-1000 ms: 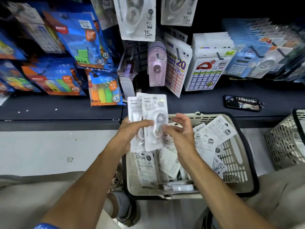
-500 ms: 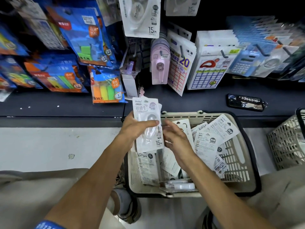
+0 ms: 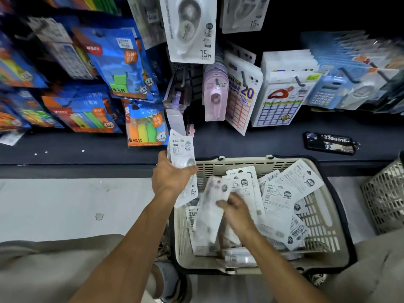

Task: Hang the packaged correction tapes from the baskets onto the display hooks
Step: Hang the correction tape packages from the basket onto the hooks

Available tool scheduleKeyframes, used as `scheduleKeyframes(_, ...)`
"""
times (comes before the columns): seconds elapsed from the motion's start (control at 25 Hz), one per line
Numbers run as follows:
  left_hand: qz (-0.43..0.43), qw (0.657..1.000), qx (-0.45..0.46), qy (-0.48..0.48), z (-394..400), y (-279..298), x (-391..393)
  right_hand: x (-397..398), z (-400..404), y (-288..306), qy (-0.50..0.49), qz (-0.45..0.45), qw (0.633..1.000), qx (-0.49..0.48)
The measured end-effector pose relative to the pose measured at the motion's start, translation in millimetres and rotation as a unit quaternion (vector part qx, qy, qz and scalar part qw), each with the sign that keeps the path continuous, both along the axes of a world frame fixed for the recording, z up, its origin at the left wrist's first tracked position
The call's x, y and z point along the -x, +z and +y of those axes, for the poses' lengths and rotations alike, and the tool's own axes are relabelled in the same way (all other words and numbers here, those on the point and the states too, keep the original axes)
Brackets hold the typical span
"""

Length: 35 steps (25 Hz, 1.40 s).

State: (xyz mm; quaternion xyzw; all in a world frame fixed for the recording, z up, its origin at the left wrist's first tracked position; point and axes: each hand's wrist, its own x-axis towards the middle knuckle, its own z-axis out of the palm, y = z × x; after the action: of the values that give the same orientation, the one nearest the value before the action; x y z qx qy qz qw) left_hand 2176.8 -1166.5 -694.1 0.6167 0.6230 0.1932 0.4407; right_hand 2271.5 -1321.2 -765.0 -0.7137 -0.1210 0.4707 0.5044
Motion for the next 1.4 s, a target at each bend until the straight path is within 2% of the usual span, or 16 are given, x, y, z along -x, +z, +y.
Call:
scheduleKeyframes(0.04, 0.000, 1.000, 0.002, -0.005, 0, 3, -2, -15, 3, 19, -0.079, 0.036, 0.996, -0.035)
scheduleKeyframes(0.12, -0.043, 0.998, 0.029, -0.029, -3, 13, -13, -43, 10, 57, -0.137, 0.063, 0.983, -0.107)
scheduleKeyframes(0.28, -0.179, 0.979, 0.043, -0.089, -12, 58, -44, -68, 21, 128, -0.033, 0.072, 0.962, -0.262)
scheduleKeyframes(0.36, -0.233, 0.966, 0.022, -0.110, -10, 91, -55, -78, 21, 158, -0.006, 0.015, 0.952, -0.304)
scheduleKeyframes(0.44, -0.257, 0.955, 0.008, -0.146, -11, 127, -62, -89, 21, 187, -0.022, -0.014, 0.946, -0.322)
scheduleKeyframes(0.6, -0.281, 0.935, -0.021, -0.215, -17, 186, -75, -103, 18, 236, 0.029, 0.027, 0.958, -0.285)
scheduleKeyframes(0.68, -0.288, 0.928, -0.025, -0.233, -9, 212, -79, -115, 22, 256, 0.000, -0.001, 0.959, -0.283)
scheduleKeyframes(0.8, -0.284, 0.933, -0.043, -0.217, 14, 242, -71, -141, 34, 281, -0.073, -0.076, 0.939, -0.326)
scheduleKeyframes(0.88, -0.311, 0.931, -0.039, -0.187, 31, 252, -62, -152, 45, 297, -0.052, -0.133, 0.932, -0.334)
scheduleKeyframes(1.04, -0.351, 0.921, -0.042, -0.165, 43, 256, -53, -163, 75, 313, -0.024, -0.194, 0.943, -0.267)
scheduleKeyframes(1.2, -0.372, 0.909, -0.035, -0.183, 42, 256, -54, -163, 87, 300, -0.097, -0.252, 0.945, -0.185)
scheduleKeyframes(1.4, -0.393, 0.901, -0.035, -0.179, 41, 255, -55, -164, 85, 277, -0.090, -0.090, 0.977, -0.169)
